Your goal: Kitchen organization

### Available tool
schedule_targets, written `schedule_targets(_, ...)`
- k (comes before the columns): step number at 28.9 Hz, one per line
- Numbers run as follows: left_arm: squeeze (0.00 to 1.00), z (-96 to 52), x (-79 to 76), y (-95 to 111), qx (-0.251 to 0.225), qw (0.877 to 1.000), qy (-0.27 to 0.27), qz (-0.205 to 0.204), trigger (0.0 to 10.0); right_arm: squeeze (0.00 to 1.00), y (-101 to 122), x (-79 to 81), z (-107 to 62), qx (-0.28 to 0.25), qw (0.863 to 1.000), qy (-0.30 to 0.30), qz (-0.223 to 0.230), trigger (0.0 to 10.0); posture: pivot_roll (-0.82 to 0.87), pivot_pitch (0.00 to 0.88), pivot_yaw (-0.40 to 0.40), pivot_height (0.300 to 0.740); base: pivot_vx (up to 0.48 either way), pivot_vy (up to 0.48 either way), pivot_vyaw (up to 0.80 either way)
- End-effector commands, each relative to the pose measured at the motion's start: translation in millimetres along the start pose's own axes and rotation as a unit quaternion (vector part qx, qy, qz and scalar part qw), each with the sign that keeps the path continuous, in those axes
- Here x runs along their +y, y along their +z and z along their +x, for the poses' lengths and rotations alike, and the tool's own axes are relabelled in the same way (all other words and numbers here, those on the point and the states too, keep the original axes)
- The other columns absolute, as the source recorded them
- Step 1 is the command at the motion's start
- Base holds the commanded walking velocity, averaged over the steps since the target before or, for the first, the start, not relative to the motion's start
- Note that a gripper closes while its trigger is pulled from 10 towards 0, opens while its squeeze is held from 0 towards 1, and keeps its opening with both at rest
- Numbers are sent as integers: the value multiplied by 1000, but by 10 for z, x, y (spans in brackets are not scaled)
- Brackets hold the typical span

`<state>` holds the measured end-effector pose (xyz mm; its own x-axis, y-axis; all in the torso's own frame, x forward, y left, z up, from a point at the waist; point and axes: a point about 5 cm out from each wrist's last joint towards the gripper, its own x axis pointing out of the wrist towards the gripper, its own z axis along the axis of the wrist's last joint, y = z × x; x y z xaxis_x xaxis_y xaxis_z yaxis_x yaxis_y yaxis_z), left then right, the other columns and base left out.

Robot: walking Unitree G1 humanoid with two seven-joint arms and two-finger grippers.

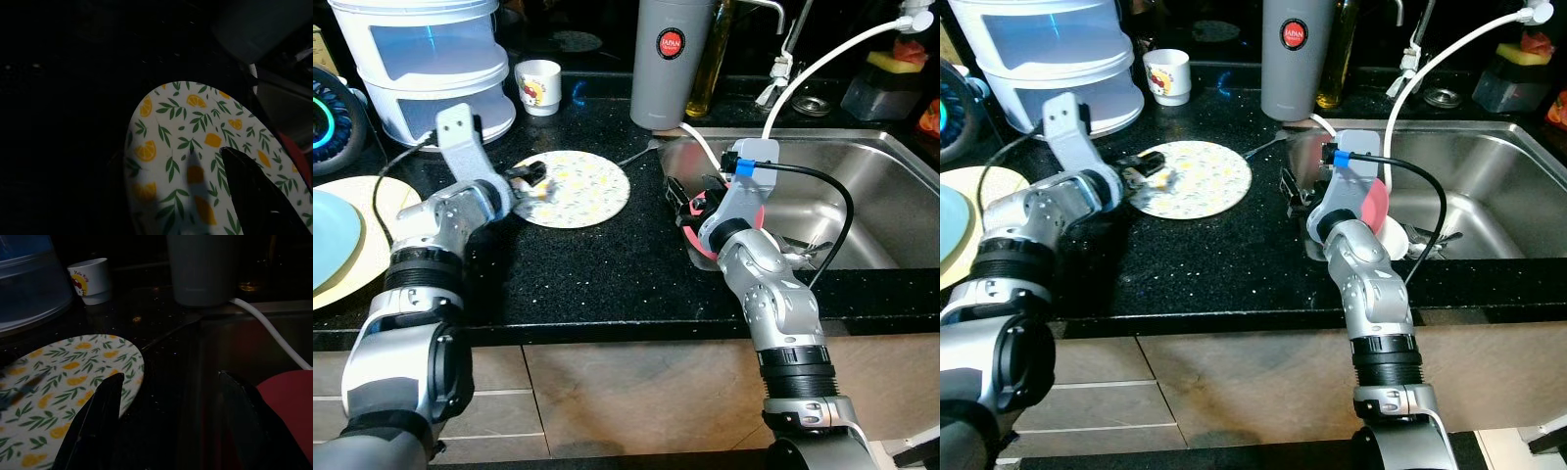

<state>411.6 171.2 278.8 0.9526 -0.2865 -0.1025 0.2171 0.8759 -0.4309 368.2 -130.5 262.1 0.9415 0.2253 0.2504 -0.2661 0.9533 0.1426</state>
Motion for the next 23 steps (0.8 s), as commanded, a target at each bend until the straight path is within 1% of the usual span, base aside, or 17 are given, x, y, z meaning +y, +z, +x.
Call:
schedule_targets(1,0,11,38,-108,23,1000,5,-19,0,0,24,2,6,-4,1000,1,9,10000,27,153,2,740,0,0,0)
schedule_targets(7,0,-11,77,-79,18,999,11,-28,0,0,4,-7,-1,-2,1000,-3,21,10000,29,157,2,740,0,0,0)
schedule_targets(9,0,-20,88,-56,11,999,14,-34,0,0,-4,-8,-3,-1,1000,-5,24,10000,29,157,2,740,0,0,0)
schedule_targets(12,0,-32,75,20,-15,999,7,-45,0,0,-10,-10,-7,0,1000,-6,27,10000,29,157,2,740,0,0,0)
schedule_targets(13,0,-32,75,20,-15,999,7,-45,0,0,-10,-10,-7,0,1000,-6,27,10000,29,157,2,740,0,0,0)
schedule_targets(15,0,-46,33,82,-31,996,-20,-75,0,0,-9,-14,-6,0,1000,-7,30,10000,29,160,1,740,0,0,0)
schedule_targets(17,0,-57,-3,114,-36,994,-42,-97,0,0,-8,-16,-6,0,999,-8,32,10000,29,160,1,740,0,0,0)
schedule_targets(19,0,-67,-39,143,-44,992,-61,-103,0,0,-7,-18,-6,-1,999,-9,34,10000,29,160,1,740,0,0,0)
schedule_targets(21,0,-71,-50,151,-47,991,-66,-105,0,0,-6,-19,-6,-1,999,-9,34,10000,29,160,1,740,0,0,0)
schedule_targets(22,0,-105,-138,246,-73,981,-113,-137,0,0,-1,-21,-1,-2,999,-9,35,10000,29,162,1,740,0,0,0)
schedule_targets(23,0,-105,-138,246,-73,981,-113,-137,0,0,-1,-21,-1,-2,999,-9,35,10000,29,162,1,740,0,0,0)
